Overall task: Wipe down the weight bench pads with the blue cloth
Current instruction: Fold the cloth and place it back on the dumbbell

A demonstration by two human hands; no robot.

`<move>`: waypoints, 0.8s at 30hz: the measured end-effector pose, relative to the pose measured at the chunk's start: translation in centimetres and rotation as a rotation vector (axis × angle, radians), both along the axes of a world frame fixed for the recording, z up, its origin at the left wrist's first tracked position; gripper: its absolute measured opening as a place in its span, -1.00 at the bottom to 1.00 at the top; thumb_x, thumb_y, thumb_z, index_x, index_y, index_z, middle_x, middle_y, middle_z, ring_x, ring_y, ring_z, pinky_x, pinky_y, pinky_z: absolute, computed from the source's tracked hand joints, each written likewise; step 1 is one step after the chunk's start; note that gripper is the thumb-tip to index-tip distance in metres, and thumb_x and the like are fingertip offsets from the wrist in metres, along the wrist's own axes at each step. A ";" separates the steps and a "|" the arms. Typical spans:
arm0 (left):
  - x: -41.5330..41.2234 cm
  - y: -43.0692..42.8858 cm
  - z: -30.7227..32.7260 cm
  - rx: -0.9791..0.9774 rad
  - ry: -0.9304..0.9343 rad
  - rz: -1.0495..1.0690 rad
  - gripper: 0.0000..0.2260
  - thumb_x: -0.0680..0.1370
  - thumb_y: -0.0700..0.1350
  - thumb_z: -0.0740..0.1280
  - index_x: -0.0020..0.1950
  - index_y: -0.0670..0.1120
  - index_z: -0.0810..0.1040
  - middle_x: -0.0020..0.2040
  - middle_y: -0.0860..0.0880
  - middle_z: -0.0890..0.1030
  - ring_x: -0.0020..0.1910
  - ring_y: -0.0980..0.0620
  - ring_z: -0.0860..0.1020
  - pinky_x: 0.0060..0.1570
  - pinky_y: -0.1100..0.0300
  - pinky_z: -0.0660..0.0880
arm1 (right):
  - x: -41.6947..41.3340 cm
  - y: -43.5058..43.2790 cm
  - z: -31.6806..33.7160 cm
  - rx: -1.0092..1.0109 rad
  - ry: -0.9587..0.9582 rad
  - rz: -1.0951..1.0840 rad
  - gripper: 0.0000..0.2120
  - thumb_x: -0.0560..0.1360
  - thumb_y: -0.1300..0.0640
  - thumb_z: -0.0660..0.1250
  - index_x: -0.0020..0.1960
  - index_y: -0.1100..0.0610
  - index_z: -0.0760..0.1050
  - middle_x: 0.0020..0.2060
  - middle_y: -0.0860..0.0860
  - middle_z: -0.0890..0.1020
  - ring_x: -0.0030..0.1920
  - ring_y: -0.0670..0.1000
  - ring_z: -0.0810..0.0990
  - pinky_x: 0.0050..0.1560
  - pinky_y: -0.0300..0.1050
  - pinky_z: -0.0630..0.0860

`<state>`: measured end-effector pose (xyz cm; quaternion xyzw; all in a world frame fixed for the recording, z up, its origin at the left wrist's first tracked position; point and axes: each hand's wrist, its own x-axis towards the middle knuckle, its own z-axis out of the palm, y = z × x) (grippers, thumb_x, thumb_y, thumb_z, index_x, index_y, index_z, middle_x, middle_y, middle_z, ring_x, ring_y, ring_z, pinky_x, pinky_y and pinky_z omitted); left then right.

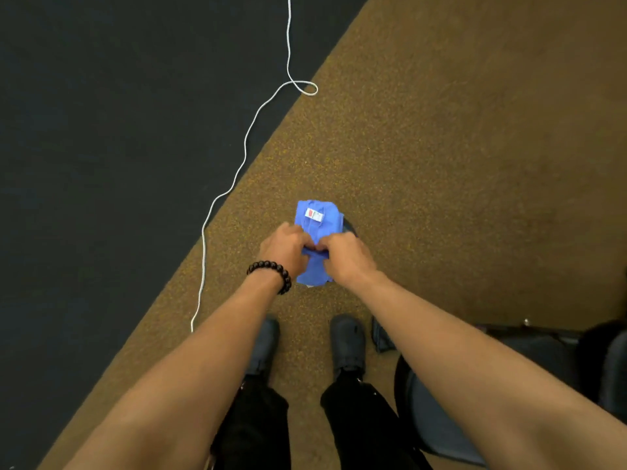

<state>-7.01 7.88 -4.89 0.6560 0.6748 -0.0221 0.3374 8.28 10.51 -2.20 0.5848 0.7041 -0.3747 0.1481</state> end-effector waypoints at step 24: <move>11.9 -5.7 9.6 -0.010 0.014 -0.742 -0.61 0.50 0.06 0.16 0.22 0.10 0.66 0.20 0.03 0.66 0.24 -0.07 0.55 0.25 -0.02 0.46 | 9.5 -14.4 10.2 0.352 -0.136 -0.700 -0.73 0.56 0.07 0.36 0.23 0.03 0.63 0.21 -0.03 0.64 0.25 0.05 0.51 0.24 -0.11 0.44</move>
